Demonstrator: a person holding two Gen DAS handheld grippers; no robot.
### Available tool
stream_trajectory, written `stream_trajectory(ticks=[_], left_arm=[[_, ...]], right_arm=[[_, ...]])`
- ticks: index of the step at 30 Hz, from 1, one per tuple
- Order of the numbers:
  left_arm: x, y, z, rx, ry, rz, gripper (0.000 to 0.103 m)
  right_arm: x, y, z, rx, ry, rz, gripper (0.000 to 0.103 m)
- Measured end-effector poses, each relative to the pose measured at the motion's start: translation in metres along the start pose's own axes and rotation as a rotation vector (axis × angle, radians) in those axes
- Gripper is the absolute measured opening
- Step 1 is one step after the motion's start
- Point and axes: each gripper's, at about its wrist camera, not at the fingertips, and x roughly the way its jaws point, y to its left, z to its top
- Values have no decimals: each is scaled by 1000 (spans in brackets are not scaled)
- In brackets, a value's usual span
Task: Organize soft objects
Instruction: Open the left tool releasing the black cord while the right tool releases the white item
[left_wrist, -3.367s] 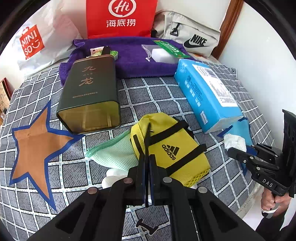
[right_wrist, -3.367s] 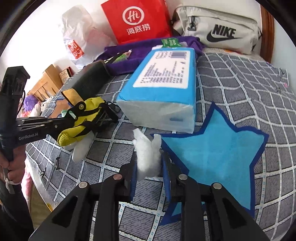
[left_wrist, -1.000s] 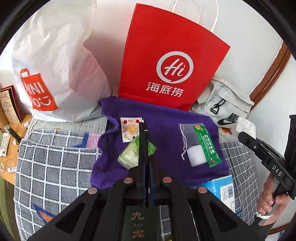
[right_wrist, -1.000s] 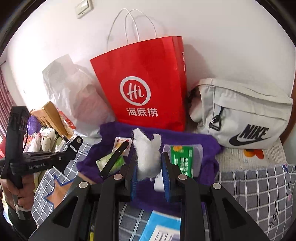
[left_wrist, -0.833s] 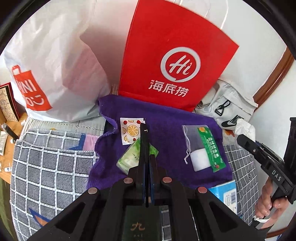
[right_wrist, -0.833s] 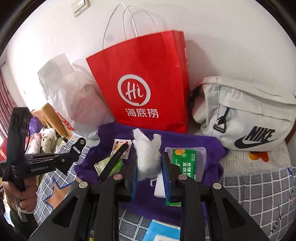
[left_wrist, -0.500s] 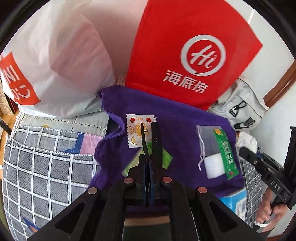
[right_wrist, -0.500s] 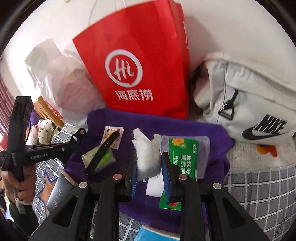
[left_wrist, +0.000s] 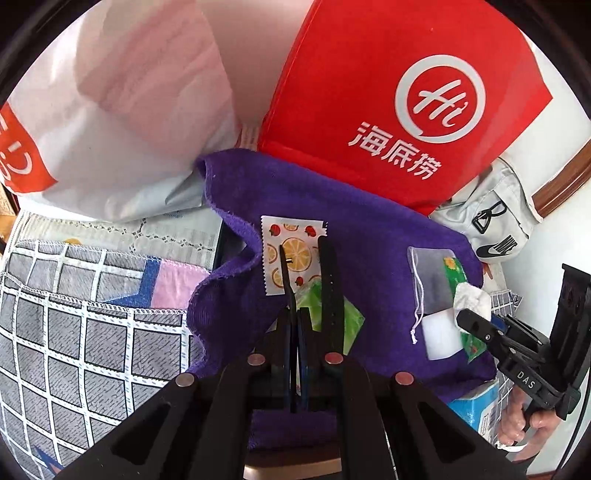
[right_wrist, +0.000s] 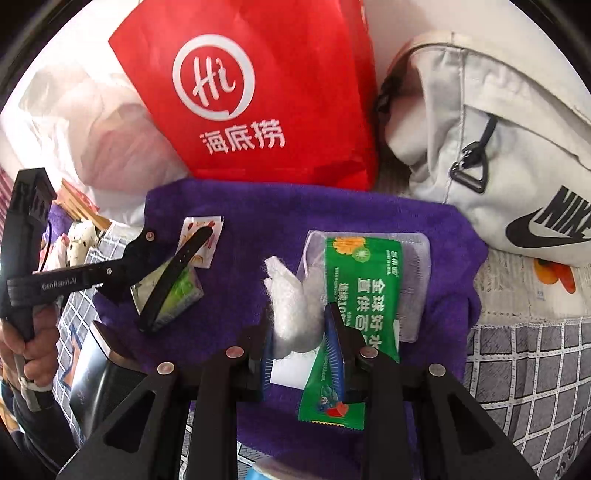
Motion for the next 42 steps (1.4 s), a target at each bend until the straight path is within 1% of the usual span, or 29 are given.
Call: stream_trajectory(ticks=[9,10,13,14,17,19,21,22,23,25,29,30,31,33,35,39,42], left_arm=[[4,4,-1,-9,6,-1,4],[5,3,-1,-8,5,-1,4],[4,1,-1,-1,-2,-7,4],[3,0,-1,3,-6,-6,4],[2,-1,0,11,-12,-6,6],[1,-1,1,9,-12,-17,19],[-2,-2,1,6,-22,-18,24],[-4,-3,1,7,-27,-14,24],[-7,-4,1,12,-31,-6,24],[-12,-6,0,14,-33,3,24],[-30,-12,-5,28,-52,22,24],[-34,-14,-7,32,-58,25,28],[-40,-17,-9,38,-67,28,35],[-52,-20,-16,51,-91,30,42],[-62,-24,-25,71,-89,38,42],[-83,-25,-43,76,-102,47,42],[-98,-23,-60,68,-103,33,42]], right_arm=[[9,4,-2,-10,13,-3,29],[9,4,-1,-9,13,-1,32],[8,6,-1,-15,3,-2,47],[8,7,0,-17,1,-8,50],[4,8,1,-16,-7,-10,52],[-2,9,2,-18,-19,-7,57],[-8,10,1,-22,-35,-7,61],[-11,11,2,-24,-39,-8,66],[-15,12,2,-28,-47,-12,75],[-20,14,2,-36,-71,-29,83],[-28,15,3,-30,-86,-43,83],[-32,15,2,-18,-94,-43,83],[-36,15,1,-4,-101,-33,83],[-44,17,-3,13,-108,-8,83],[-52,23,-10,14,-117,-1,83],[-72,43,-26,-18,-150,-43,83],[-86,61,-43,-31,-160,-25,83]])
